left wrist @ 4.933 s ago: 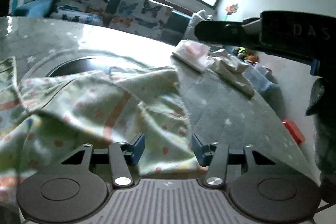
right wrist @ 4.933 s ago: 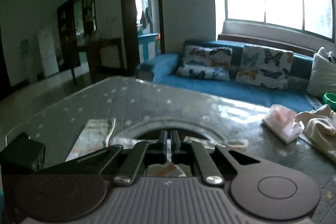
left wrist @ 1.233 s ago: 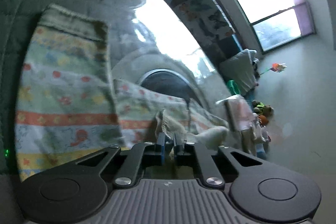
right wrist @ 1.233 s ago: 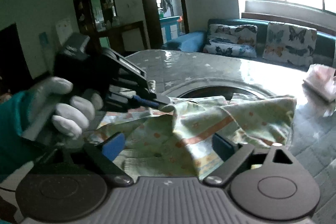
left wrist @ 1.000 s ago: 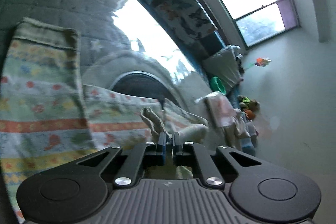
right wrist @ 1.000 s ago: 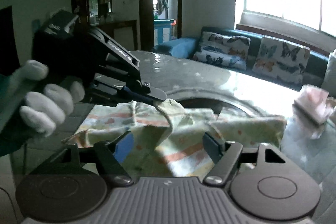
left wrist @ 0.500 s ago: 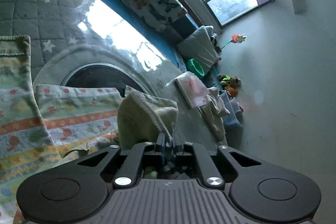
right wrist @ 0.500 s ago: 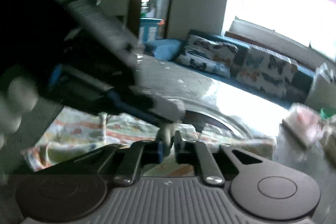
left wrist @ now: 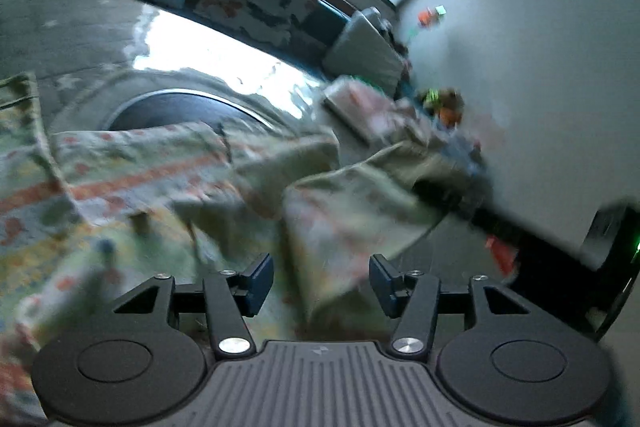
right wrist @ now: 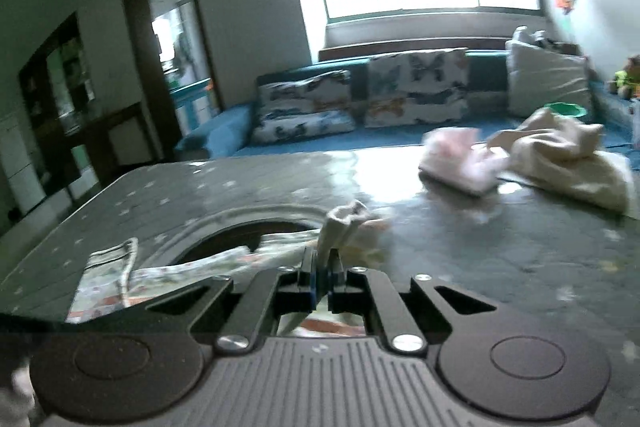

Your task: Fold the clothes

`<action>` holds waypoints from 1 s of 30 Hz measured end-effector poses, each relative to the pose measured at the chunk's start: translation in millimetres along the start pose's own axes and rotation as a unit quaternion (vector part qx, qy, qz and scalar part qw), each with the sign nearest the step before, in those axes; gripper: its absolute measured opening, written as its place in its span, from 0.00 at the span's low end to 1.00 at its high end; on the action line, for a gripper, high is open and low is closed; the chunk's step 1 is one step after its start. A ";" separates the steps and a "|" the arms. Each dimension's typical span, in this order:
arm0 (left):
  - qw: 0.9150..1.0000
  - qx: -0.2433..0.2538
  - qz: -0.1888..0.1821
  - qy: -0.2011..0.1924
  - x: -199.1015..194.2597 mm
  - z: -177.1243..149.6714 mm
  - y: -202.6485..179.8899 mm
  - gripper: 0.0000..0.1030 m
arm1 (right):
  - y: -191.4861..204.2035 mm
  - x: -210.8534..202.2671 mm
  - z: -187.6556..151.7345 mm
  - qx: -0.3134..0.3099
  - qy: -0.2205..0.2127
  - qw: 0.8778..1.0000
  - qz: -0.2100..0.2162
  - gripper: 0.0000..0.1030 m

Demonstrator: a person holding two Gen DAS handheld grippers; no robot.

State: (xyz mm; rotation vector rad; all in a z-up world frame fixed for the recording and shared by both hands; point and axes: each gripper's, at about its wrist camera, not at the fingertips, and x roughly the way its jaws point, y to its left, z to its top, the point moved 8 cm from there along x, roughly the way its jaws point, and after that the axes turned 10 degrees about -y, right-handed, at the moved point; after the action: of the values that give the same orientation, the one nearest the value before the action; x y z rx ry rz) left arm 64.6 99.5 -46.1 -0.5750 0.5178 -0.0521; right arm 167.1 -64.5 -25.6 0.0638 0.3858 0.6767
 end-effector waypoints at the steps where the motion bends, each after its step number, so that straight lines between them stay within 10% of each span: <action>1: 1.000 0.015 -0.001 0.005 3.3 -5.7 -6.3 0.53 | -8.3 -4.5 1.1 0.000 -0.004 1.000 -0.009 0.04; 13: 0.992 0.122 -0.012 0.045 18.1 -53.6 -44.6 0.55 | -114.3 -68.8 5.9 0.006 -0.031 0.991 -0.133 0.04; 21: 0.985 0.157 -0.020 0.064 20.6 -74.8 -51.6 0.56 | -163.0 -92.6 -54.4 0.020 0.038 0.980 -0.195 0.07; 30: 0.981 0.175 -0.035 0.069 13.2 -84.0 -56.7 0.65 | -179.1 -101.3 -69.9 0.012 0.039 0.967 -0.253 0.48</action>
State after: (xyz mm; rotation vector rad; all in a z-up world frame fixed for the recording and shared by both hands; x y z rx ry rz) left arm 41.0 6.8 -82.0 -0.2448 0.6062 -0.2466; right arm 176.3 -271.9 -89.8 -0.0395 0.4633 0.1695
